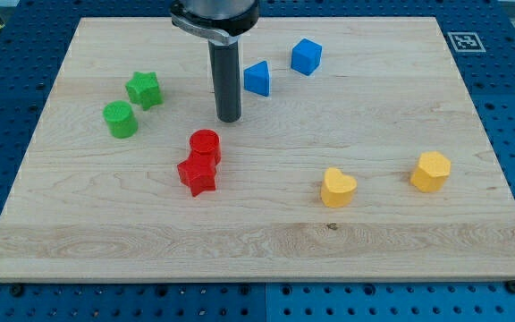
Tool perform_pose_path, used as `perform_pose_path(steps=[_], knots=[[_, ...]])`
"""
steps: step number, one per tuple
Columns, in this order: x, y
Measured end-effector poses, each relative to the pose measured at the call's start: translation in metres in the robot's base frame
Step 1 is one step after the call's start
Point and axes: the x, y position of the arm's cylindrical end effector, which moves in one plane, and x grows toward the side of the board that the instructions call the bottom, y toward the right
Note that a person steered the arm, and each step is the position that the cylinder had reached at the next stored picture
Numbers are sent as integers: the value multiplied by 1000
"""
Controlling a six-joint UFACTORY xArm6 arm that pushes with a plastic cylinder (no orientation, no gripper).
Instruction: Move your arm closer to green star
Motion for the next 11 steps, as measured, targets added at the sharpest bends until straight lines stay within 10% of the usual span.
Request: perform_pose_path(steps=[11], knots=[[1,-66]])
